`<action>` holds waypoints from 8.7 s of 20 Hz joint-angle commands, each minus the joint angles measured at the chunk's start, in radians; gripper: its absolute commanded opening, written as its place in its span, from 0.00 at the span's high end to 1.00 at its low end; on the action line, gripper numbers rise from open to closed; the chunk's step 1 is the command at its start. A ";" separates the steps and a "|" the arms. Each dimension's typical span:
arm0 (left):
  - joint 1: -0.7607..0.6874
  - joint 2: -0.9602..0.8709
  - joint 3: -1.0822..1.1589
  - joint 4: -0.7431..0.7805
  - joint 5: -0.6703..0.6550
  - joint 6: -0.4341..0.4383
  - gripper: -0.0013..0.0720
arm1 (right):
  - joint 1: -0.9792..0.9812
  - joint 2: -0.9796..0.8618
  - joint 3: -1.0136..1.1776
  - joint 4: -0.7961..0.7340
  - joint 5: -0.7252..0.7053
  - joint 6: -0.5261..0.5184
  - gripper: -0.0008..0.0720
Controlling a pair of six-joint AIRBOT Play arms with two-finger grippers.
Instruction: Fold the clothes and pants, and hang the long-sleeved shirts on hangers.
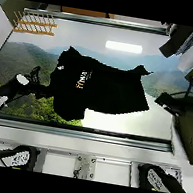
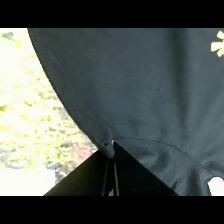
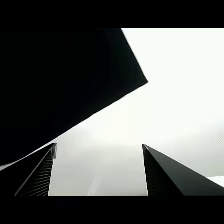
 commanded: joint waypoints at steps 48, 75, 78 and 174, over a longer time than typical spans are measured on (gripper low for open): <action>0.143 0.821 0.830 -0.001 -0.208 -0.095 0.98 | 0.037 0.481 0.564 0.067 -0.149 -0.164 0.98; 0.023 -0.367 0.761 -0.050 -0.184 0.046 0.98 | 0.120 -0.492 0.496 -0.063 -0.196 -0.104 0.98; 0.050 -0.250 0.565 -0.051 -0.122 0.072 0.98 | 0.120 -0.388 0.342 -0.095 -0.197 -0.102 0.98; -0.066 0.513 -0.273 0.236 -0.442 -0.101 0.97 | 0.011 0.219 -0.504 -0.044 0.011 0.181 0.97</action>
